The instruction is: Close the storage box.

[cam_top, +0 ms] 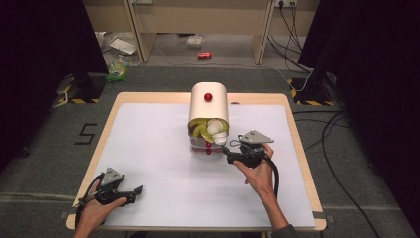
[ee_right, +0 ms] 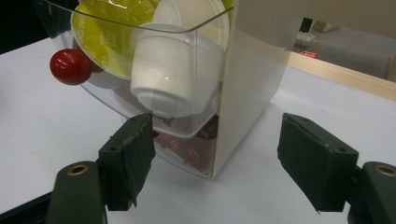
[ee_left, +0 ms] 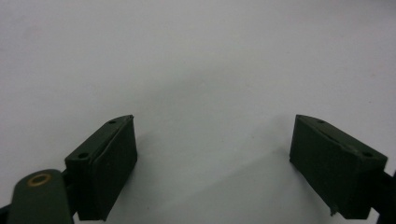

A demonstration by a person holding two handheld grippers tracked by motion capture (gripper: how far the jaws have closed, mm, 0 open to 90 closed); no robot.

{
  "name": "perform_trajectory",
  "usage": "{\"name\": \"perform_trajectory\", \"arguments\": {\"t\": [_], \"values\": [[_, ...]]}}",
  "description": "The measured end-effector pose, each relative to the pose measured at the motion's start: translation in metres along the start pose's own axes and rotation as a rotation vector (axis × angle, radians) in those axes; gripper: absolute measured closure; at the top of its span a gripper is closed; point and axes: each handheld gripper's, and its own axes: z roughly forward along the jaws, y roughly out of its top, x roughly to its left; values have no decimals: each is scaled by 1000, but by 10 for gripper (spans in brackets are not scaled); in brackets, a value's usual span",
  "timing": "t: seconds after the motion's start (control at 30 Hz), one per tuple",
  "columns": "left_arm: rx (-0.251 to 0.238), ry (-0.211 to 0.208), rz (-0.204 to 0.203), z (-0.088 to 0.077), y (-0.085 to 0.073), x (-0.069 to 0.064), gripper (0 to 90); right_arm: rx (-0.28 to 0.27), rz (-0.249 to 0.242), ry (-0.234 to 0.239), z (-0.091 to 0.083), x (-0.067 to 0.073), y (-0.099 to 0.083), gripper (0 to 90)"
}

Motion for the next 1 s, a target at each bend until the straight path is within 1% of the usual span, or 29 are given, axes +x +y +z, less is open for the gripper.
{"name": "perform_trajectory", "arguments": {"t": [0.13, 1.0], "values": [[1, 0, 0, 0, 0, 0, 142, -2, 13, -1, 3, -2, 1, 279], [0, 0, 0, 0, 0, 0, 142, -13, 19, -27, 12, -9, 7, 280]]}}
